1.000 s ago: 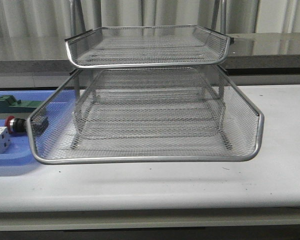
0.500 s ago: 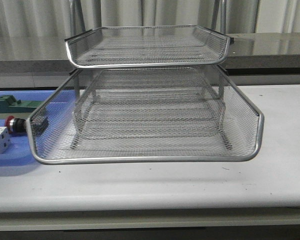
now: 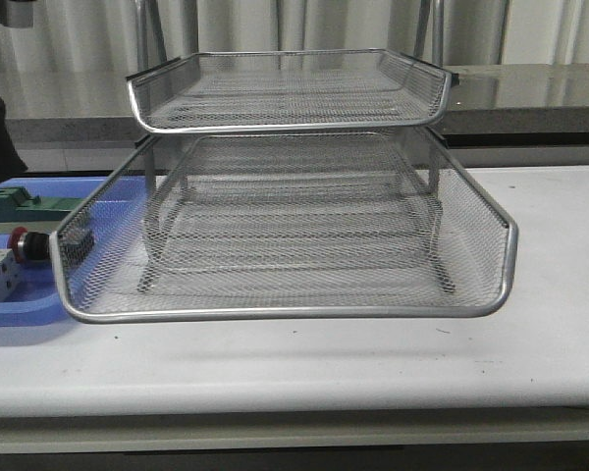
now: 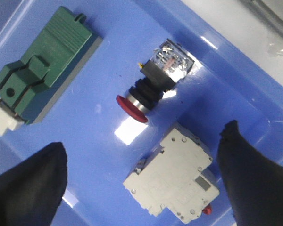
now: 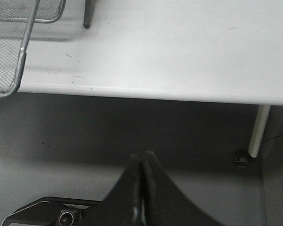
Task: Place button on rack with both arms
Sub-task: 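Reach the left gripper down to the red push button and grasp it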
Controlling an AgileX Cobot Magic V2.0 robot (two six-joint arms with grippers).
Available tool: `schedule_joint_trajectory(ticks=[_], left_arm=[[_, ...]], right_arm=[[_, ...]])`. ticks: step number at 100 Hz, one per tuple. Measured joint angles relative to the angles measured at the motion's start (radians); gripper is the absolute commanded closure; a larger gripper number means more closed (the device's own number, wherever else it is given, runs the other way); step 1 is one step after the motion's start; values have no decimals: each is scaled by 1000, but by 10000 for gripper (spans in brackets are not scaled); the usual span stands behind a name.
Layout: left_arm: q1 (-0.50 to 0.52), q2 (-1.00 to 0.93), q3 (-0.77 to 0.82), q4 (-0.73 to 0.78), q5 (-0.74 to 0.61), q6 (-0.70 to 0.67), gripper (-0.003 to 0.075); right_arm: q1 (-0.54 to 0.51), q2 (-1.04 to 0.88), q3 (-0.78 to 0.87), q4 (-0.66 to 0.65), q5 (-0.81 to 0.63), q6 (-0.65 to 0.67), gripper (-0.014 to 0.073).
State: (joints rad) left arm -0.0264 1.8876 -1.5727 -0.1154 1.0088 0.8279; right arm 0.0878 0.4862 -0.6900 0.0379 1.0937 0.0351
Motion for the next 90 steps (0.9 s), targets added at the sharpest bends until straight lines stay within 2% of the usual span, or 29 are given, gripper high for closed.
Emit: schedule_joint_trajectory(ticks=[34,90], left_arm=[[-43,108,-67,4,13,167,103],[-64,227,-96,47,-25,209,104]], right_arm=[[0,0,0,-2,0,0,662],[0,0,0,-2,0,0,662]])
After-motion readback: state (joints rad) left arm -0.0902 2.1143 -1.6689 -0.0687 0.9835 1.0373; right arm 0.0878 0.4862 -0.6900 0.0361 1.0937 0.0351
